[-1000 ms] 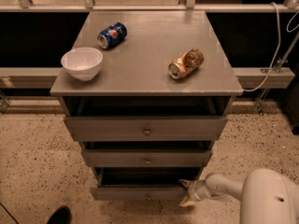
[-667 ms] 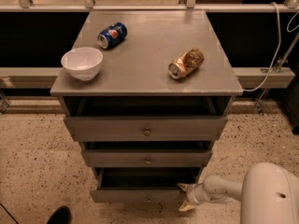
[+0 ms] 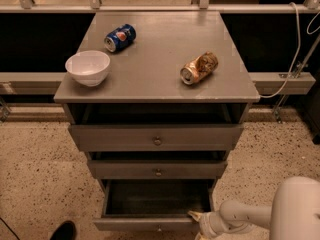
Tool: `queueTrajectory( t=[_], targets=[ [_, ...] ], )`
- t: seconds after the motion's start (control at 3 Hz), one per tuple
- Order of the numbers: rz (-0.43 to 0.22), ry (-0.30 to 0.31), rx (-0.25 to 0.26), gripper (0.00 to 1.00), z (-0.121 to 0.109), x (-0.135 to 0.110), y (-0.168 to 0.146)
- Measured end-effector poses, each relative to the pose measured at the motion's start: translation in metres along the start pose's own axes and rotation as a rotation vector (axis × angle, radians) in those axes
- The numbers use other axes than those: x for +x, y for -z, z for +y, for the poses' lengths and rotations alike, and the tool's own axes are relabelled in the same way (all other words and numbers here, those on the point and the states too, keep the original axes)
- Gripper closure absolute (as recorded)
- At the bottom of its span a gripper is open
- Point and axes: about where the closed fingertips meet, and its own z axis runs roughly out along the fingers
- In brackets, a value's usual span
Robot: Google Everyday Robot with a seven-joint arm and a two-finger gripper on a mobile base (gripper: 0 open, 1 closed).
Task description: Open bottom drawer
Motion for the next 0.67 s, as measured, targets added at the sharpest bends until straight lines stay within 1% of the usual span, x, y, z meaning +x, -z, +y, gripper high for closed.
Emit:
queueTrajectory(
  t=[0.33, 0.67],
  targets=[
    [-0.070, -0.035, -0.028, 0.41, 0.036, -0.013, 0.010],
    [-0.100, -0.017, -0.015, 0.41, 0.043, -0.029, 0.030]
  ],
)
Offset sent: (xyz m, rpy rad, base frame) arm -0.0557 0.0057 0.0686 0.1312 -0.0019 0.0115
